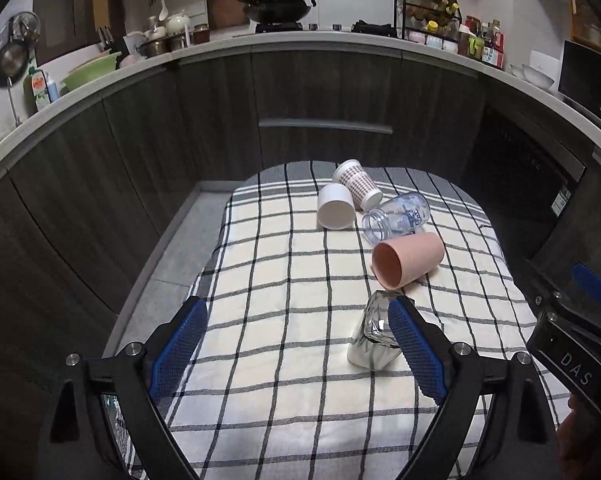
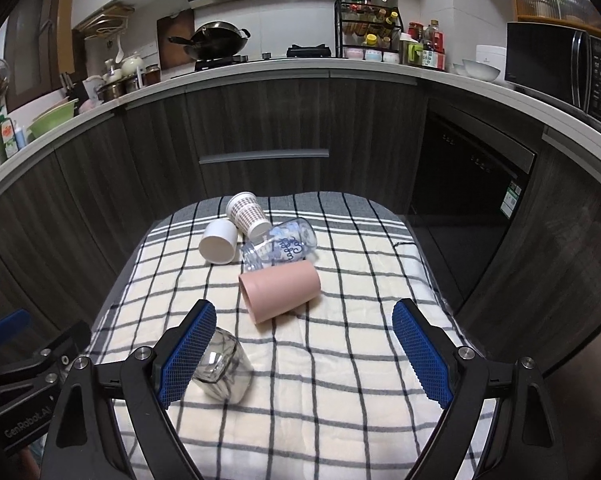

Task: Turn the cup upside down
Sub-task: 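Open the left gripper and withdraw from the upside-down tumbler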

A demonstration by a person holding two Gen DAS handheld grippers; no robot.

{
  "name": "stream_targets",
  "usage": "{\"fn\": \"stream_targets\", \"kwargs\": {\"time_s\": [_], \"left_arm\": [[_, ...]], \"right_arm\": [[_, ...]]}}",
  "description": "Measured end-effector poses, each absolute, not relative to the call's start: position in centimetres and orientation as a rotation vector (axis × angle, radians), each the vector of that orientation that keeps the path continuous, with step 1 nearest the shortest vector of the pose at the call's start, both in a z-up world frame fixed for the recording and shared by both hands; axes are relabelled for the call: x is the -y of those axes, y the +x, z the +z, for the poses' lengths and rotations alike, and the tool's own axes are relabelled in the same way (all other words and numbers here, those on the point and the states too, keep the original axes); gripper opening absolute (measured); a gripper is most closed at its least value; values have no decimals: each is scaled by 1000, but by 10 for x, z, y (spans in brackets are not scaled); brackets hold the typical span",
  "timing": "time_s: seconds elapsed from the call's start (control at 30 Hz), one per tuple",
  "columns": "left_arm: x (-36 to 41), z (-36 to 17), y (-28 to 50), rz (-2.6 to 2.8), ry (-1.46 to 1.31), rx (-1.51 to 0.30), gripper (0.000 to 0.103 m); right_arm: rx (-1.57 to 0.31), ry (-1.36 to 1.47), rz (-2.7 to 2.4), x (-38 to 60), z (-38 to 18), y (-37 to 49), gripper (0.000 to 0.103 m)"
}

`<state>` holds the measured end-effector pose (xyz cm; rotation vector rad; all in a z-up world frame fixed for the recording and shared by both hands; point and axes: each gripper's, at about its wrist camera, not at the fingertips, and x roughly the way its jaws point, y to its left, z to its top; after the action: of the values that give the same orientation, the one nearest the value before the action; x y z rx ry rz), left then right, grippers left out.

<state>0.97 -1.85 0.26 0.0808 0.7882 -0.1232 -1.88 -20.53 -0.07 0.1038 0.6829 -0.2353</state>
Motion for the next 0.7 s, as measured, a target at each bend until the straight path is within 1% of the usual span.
{"fn": "stream_targets", "kwargs": {"time_s": [0.1,0.3,0.7], "left_arm": [[19,5,6,-114,93,-756,96],[16,11,0,-94,98,-708,98],[14,12,-2,-79,94,-696,100]], "right_arm": [[-677,98,-241,206,0,-21,90],[-649,89,-246,202,4,-26,90],[-639,88,-247,200,8,-30,90]]}}
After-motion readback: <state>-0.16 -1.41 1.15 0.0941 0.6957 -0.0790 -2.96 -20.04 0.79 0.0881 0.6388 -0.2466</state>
